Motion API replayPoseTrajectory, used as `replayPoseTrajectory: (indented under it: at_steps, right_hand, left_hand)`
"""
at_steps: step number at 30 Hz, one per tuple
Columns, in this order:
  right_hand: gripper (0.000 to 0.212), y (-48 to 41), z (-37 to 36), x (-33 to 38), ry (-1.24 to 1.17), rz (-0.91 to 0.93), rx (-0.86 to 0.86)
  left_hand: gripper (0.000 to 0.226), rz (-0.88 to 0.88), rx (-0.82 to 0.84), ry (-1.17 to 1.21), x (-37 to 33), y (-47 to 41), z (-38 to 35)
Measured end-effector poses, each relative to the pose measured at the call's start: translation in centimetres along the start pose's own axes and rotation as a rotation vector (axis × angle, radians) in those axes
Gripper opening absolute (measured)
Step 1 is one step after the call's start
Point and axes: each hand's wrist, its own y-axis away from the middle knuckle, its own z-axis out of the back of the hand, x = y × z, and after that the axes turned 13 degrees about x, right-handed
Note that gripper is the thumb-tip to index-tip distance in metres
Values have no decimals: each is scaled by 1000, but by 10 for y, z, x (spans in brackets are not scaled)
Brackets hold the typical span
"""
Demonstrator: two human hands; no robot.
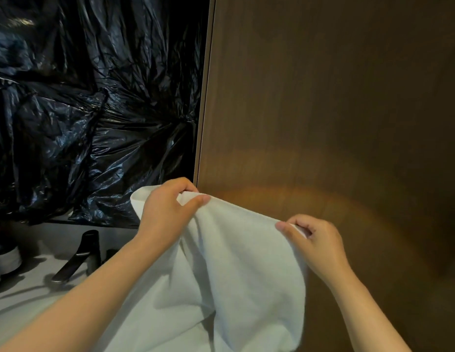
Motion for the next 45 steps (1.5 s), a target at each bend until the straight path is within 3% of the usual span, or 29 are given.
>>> replayPoseTrajectory:
  at_steps: [4, 7, 10, 14, 18, 21, 23, 25, 31, 40, 45]
  right_hand:
    - [30, 15, -19, -23, 245, -173, 207]
    - [30, 21, -20, -33, 277, -175, 146]
    - [24, 18, -18, -27, 145, -133, 90]
    - [28, 12, -16, -4, 31, 61, 73]
    - [25, 7, -11, 20, 81, 223, 64]
    - [23, 5, -8, 35, 60, 245, 86]
    - [23, 5, -5, 38, 48, 221, 104]
    - [21, 6, -3, 35, 79, 179, 109]
    - [29, 15, 6, 12, 43, -34, 155]
    - [15, 17, 26, 39, -415, 31, -41]
    - [14, 23, 33, 58, -582, 89, -17]
  left_hand:
    - [16, 173, 73, -137, 35, 8, -20]
    - [12, 205, 83, -210, 49, 13, -24]
    - [13, 210, 116, -269, 41, 12, -23]
    - [37, 37, 142, -223, 18, 20, -27]
    - [43, -134, 293, -32, -5, 29, -37]
    - [43, -145, 396, 1, -11, 28, -44]
    - [31, -126, 441, 42, -11, 26, -48]
    - [9, -117, 430, 101, -12, 26, -49]
    - [12, -79, 294, 120, -7, 25, -44]
    - [15, -79, 162, 120, -33, 10, -38]
    - [15, -135, 162, 108, -42, -4, -50]
